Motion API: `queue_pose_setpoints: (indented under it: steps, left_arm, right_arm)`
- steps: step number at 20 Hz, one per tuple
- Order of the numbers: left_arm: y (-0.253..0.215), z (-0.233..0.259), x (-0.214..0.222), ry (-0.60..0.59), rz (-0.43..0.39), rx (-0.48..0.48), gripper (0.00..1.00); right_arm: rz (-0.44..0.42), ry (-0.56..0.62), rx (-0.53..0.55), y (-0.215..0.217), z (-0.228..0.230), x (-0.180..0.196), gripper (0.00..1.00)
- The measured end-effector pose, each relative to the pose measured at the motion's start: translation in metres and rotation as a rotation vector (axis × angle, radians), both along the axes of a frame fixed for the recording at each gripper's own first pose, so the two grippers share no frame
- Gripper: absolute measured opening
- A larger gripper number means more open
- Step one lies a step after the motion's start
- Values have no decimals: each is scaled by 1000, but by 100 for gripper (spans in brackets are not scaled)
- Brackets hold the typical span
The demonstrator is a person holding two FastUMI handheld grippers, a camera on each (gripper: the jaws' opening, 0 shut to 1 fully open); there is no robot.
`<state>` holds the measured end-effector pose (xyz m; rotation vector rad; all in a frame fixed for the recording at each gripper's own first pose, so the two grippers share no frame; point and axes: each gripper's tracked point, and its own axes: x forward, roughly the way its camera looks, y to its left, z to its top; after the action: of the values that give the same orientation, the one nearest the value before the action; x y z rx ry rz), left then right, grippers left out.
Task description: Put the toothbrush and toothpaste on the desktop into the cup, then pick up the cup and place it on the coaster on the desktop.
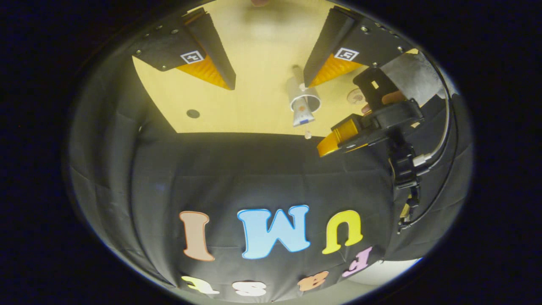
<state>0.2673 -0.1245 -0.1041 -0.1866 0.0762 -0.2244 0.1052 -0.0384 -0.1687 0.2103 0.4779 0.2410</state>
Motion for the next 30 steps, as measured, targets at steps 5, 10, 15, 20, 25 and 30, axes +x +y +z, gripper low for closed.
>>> queue_pose_setpoints:
  steps: [5, 10, 15, 20, 25, 30]
  left_arm:
    - [24, 6, -21, 30, 14, 33, 96]
    - [53, 7, -38, 56, 51, 22, 96]
    - [77, 4, -51, 90, 85, 34, 93]
    - [90, -3, -63, 116, 104, 39, 96]
    - [101, -6, -74, 134, 124, 33, 96]
    - [112, -8, -85, 147, 139, 32, 96]
  right_arm:
    - [92, 44, 14, 40, -14, 25, 95]
    - [146, 120, -16, 66, -43, 41, 96]
    - [196, 208, -66, 82, -73, 50, 95]
    - [264, 279, -117, 99, -96, 57, 96]
    - [311, 332, -189, 110, -111, 62, 98]
    - [326, 410, -180, 122, -127, 68, 94]
